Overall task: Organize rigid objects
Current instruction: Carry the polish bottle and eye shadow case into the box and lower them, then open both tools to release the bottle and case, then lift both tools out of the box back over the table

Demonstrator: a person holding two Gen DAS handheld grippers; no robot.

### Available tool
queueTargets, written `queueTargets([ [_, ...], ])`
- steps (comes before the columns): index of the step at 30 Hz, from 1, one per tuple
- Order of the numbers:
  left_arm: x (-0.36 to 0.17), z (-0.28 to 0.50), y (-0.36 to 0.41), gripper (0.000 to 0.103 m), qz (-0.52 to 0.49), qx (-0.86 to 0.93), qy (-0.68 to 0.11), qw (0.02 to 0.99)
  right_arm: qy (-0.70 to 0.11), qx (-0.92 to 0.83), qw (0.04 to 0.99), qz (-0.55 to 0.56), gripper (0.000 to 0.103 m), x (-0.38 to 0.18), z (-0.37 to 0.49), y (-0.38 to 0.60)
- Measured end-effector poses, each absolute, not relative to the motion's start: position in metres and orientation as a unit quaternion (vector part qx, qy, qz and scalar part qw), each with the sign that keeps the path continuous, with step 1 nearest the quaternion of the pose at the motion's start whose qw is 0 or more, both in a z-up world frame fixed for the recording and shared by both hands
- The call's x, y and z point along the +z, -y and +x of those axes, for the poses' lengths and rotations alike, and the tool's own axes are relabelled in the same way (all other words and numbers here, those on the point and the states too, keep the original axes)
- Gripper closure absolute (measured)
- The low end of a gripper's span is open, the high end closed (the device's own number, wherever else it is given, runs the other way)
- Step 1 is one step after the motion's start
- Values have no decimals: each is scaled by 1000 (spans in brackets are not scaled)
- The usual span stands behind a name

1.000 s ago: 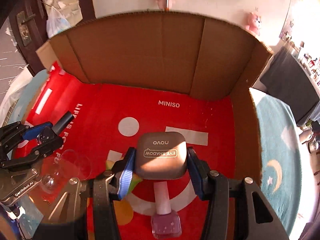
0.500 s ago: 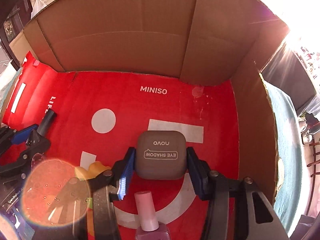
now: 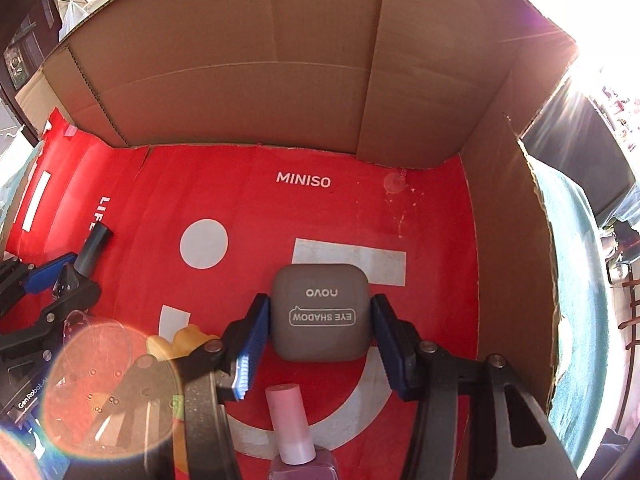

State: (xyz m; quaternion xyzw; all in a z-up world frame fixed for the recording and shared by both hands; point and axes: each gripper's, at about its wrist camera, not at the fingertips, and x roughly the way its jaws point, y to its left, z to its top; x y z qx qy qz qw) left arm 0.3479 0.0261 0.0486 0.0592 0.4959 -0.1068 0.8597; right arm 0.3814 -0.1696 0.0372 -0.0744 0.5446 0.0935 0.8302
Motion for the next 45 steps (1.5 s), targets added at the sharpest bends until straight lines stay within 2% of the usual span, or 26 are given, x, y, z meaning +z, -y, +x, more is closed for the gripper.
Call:
queueTargets([
  [10, 52, 345, -29, 67, 59, -104, -493, 862, -545, 92, 830, -76, 50, 37, 384, 171],
  [14, 57, 341, -34, 55, 62, -91, -487, 867, -545, 92, 830, -75, 48, 41, 382, 172],
  [17, 65, 334, -39, 52, 52, -93, -478, 872, -540, 89, 834, -72, 47, 49, 377, 172],
  [20, 74, 326, -44, 43, 42, -94, -467, 878, -533, 92, 839, -64, 46, 58, 372, 174],
  [24, 92, 307, -50, 36, 28, -98, -441, 892, -523, 100, 845, -56, 44, 73, 361, 177],
  [27, 107, 289, -54, 29, 16, -93, -417, 904, -507, 101, 854, -62, 35, 89, 349, 179],
  [30, 120, 271, -57, 28, 5, -87, -389, 917, -483, 105, 868, -55, 33, 109, 329, 184],
  [32, 128, 258, -58, 26, -2, -84, -368, 926, -463, 108, 878, -48, 27, 122, 316, 189],
  [34, 133, 249, -58, 21, -8, -80, -352, 933, -444, 113, 888, -45, 15, 134, 303, 194],
  [35, 136, 242, -58, 19, -11, -78, -339, 937, -432, 117, 893, -46, 12, 140, 293, 196],
  [39, 145, 220, -55, 14, -17, -75, -299, 951, -397, 118, 909, -48, 9, 154, 267, 200],
  [42, 155, 198, -55, 9, -27, -72, -267, 961, -362, 128, 923, -37, 1, 163, 239, 207],
  [45, 164, 175, -51, 8, -34, -75, -237, 968, -331, 128, 934, -35, 0, 170, 212, 210],
])
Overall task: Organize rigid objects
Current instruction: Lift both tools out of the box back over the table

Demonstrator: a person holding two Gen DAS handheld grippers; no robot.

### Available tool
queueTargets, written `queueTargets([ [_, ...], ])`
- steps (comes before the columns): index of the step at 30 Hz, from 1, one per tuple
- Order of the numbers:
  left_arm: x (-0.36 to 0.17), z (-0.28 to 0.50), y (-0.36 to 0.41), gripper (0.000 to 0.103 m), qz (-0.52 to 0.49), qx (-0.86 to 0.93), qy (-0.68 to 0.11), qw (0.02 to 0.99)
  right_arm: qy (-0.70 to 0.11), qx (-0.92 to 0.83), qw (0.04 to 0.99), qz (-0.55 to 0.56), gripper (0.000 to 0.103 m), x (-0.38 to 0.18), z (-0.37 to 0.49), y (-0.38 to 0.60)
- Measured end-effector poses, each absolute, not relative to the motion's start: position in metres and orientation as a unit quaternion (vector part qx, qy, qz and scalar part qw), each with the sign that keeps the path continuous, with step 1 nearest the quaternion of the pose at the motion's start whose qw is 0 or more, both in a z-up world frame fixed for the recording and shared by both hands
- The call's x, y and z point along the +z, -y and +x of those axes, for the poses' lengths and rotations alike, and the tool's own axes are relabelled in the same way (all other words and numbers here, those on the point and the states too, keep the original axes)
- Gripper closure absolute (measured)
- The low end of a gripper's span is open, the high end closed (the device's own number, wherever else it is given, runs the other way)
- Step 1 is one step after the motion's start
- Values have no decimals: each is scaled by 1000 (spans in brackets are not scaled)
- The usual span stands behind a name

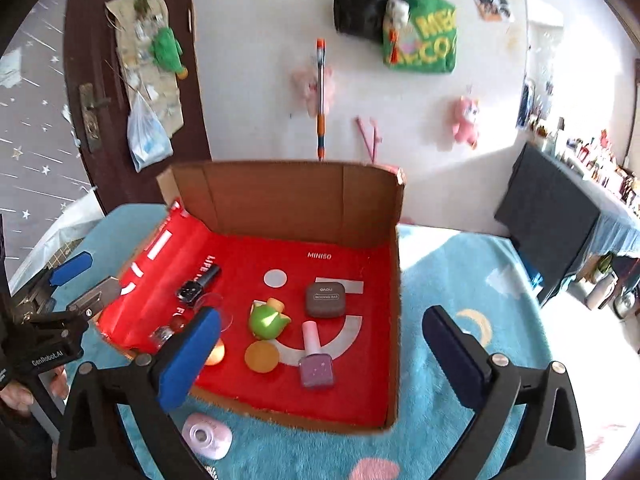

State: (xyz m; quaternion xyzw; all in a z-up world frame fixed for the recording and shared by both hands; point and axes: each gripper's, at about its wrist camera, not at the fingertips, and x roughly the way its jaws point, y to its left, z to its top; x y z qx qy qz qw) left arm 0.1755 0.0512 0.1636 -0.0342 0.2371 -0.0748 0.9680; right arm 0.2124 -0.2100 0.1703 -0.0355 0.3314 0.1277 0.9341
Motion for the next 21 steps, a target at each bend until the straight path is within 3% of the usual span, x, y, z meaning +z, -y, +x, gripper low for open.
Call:
queueTargets([
  [8, 172, 114, -37, 4, -23, -73, -169, 983, -238, 116, 963, -49, 0, 180, 135, 209],
  [21, 130, 64, -27, 0, -21, -49, -158, 986, -165, 89, 981, -45, 0, 137, 49, 210],
])
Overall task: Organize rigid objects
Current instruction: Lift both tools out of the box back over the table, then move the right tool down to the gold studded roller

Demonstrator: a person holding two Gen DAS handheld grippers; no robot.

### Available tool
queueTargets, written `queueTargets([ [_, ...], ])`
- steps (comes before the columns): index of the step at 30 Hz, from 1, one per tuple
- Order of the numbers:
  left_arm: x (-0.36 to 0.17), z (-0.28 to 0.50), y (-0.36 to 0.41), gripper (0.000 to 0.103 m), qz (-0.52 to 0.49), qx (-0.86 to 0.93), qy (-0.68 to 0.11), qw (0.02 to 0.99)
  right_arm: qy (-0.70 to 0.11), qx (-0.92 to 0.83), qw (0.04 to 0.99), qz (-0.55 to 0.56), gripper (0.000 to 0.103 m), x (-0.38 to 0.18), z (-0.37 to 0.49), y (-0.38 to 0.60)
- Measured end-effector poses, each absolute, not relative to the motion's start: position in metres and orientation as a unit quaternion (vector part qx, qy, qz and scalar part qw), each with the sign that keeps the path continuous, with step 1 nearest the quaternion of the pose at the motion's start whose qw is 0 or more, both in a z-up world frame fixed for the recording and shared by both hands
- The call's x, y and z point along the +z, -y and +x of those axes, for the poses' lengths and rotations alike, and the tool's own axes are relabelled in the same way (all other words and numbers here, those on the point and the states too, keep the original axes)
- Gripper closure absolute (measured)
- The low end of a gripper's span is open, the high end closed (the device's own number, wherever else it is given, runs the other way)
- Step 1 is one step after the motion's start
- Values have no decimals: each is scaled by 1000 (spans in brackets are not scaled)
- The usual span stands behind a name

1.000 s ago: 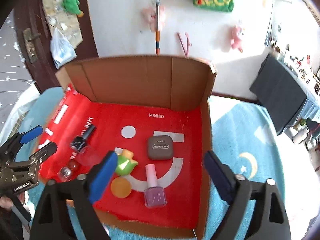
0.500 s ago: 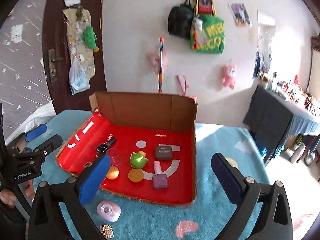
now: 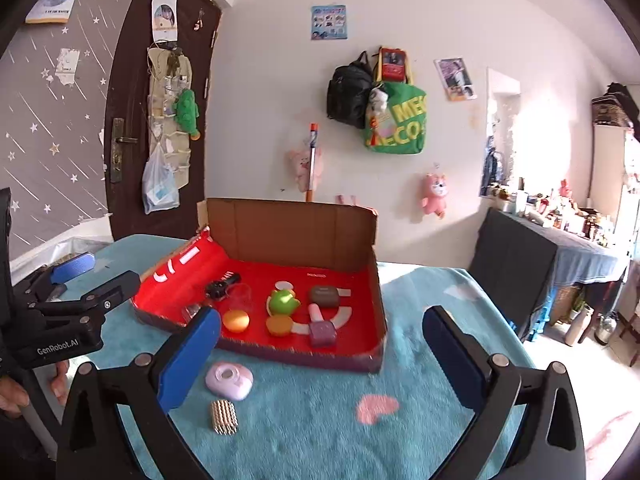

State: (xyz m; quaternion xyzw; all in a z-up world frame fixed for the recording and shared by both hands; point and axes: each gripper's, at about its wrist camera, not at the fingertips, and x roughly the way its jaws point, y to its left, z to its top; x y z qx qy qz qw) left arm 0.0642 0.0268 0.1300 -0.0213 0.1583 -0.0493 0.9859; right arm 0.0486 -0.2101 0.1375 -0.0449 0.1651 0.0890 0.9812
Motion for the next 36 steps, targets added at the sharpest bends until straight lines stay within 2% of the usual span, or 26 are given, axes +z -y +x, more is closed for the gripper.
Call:
queueTargets([
  [10, 82, 49, -19, 0, -17, -59, -202, 978, -152, 79, 985, -6, 0, 88, 28, 223],
  [15, 64, 47, -18, 0, -17, -55, -218, 974, -172, 78, 982, 9, 0, 63, 34, 229],
  [36, 39, 44, -18, 0, -23, -46, -230, 972, -200, 59, 978, 18, 0, 17, 41, 235],
])
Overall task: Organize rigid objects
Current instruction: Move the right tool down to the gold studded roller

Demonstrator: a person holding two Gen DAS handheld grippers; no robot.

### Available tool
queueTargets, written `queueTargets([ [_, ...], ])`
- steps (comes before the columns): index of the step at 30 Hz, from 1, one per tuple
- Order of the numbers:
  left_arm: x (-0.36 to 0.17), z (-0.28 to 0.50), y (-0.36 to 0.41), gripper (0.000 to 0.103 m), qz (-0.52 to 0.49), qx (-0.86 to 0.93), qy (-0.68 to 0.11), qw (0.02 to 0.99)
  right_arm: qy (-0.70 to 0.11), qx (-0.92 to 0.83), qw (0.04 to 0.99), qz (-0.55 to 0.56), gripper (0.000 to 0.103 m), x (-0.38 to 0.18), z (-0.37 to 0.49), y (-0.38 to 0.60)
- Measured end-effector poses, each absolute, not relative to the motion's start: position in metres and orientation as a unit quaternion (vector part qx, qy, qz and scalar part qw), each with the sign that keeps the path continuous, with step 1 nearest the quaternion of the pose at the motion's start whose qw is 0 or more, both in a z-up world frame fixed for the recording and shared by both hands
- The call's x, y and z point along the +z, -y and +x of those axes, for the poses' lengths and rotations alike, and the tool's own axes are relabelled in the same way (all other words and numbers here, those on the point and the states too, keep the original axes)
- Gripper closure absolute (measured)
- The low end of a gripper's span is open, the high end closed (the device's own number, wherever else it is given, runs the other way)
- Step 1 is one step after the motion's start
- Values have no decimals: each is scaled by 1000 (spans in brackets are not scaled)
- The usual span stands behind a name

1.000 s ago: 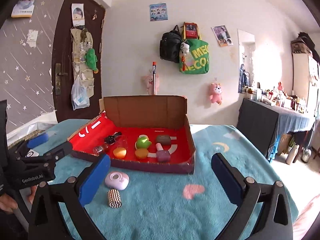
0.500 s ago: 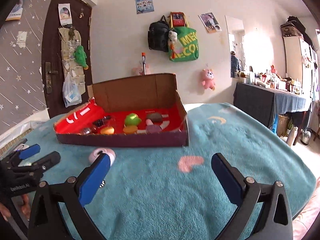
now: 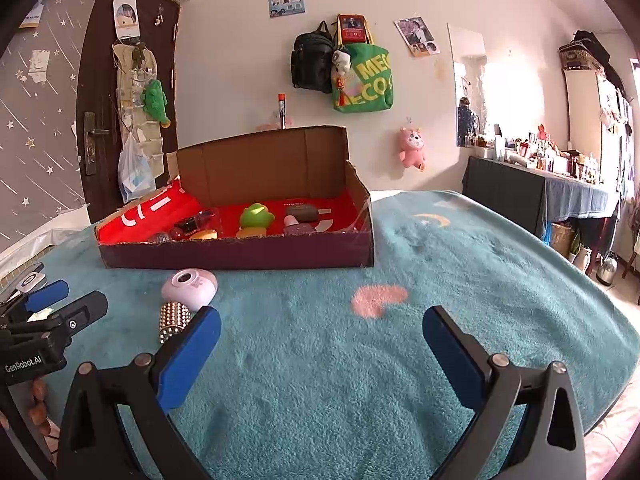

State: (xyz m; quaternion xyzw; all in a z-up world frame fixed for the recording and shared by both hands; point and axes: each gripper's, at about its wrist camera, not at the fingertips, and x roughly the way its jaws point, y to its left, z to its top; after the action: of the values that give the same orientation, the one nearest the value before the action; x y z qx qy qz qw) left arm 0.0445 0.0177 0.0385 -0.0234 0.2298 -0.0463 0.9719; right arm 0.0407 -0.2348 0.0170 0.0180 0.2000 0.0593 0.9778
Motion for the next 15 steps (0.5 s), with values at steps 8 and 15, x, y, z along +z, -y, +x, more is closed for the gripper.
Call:
queueTargets([
  [8, 38, 45, -18, 0, -25, -46, -230, 972, -211, 61, 975, 28, 0, 15, 44, 237],
  [15, 40, 45, -23, 0, -28, -34, -232, 972, -223, 69, 972, 30, 0, 15, 48, 234],
])
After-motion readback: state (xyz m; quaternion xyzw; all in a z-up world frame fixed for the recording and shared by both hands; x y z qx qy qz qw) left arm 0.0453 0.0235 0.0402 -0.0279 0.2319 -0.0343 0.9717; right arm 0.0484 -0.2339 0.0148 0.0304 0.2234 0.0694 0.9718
